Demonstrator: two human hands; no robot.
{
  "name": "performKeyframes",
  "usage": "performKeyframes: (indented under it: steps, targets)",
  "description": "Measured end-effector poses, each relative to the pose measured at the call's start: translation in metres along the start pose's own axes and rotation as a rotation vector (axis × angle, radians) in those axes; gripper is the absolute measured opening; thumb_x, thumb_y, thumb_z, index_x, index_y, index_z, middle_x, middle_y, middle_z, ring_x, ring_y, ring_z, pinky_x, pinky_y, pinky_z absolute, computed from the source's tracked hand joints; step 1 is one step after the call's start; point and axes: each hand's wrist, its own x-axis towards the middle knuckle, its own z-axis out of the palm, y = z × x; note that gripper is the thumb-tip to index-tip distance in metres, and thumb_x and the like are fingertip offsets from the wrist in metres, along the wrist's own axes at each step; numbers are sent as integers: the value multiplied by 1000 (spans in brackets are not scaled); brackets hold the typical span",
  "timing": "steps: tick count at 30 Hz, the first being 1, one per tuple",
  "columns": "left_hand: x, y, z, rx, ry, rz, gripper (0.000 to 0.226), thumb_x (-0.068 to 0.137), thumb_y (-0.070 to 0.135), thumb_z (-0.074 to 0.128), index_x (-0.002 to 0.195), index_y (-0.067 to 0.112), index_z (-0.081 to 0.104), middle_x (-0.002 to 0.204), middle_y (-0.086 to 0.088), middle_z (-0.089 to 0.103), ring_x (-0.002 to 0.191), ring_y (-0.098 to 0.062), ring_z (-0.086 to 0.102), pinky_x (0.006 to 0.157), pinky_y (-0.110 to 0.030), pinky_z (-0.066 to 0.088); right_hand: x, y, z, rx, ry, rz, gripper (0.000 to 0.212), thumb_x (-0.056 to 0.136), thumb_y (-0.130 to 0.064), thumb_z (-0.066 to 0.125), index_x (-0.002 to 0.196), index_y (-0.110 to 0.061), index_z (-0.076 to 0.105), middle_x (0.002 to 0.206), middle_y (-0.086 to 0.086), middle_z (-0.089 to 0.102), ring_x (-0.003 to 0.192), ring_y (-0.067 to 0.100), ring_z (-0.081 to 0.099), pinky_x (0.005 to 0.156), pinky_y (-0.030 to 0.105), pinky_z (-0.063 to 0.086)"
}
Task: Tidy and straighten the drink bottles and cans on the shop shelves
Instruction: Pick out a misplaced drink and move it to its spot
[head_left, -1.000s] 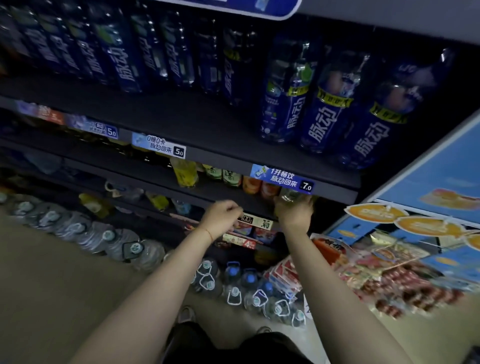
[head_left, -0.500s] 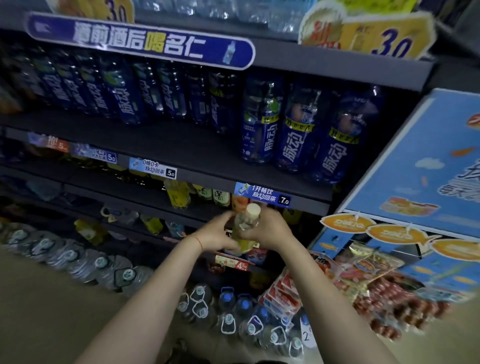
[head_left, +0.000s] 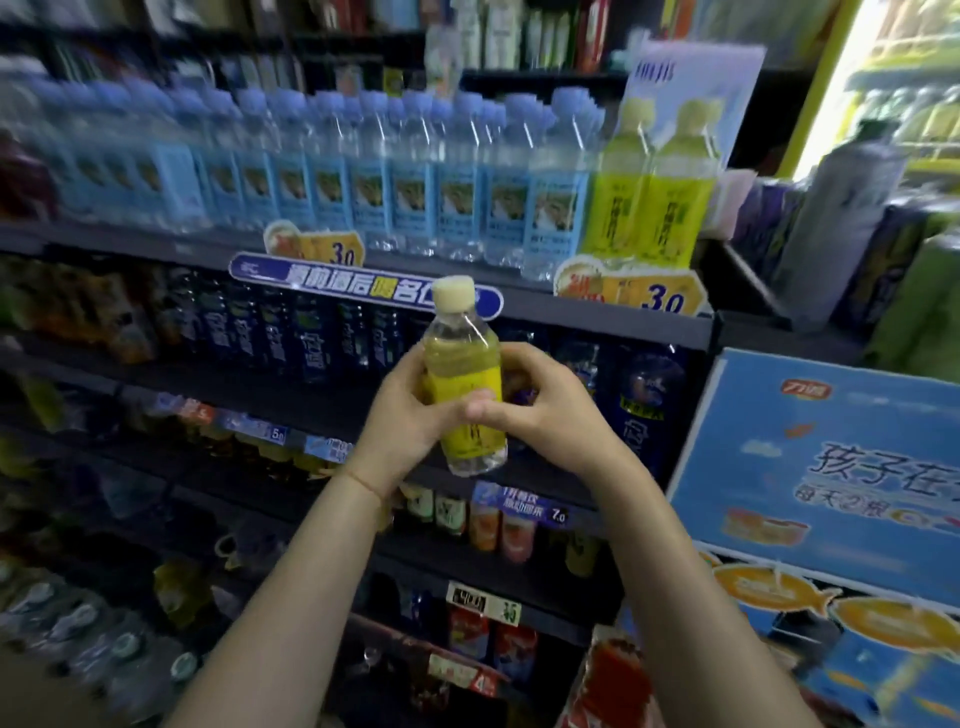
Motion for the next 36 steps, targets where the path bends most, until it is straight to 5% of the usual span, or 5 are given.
performKeyframes:
  steps: [12,18,27,31,36]
  targets:
    - [84,116,61,-76,-204,327,57,76,7,81,127,12,56,116,0,71,111,-20,66,91,-35,53,40,-57,-106,-184,341,-292,39,80,-32,79,114,-28,61,103,-15,65,94,11,60,72,26,50]
    - [119,92,80,333,-7,258,64,88,31,73,144,35,42,153,0,32,139,-18,35,115,-36,29,58,-54,-137,-230,614,-258,38,77,-30,78,110,-18,63,101,-3,69,88,15,60,76,29,49]
    - [118,61,95,479,35,150,76,93,20,64,154,38,23,158,-7,22,144,-25,28,103,-31,25,88,-23,-144,-368,541,-1,44,76,-43,82,100,-11,63,92,3,67,83,23,62,72,38,53]
    - [119,56,94,494,37,136,78,93,26,64,154,45,19,158,-8,22,146,-29,25,115,-48,30,89,-12,-134,-408,479,90,48,77,-47,80,99,-7,63,91,8,67,83,26,62,68,37,50]
    - [115,54,98,526,50,126,79,94,28,62,154,48,14,164,-10,9,151,-30,13,117,-49,22,91,-11,-128,-458,450,174,68,85,-51,72,132,-5,56,122,10,66,110,28,61,87,40,52]
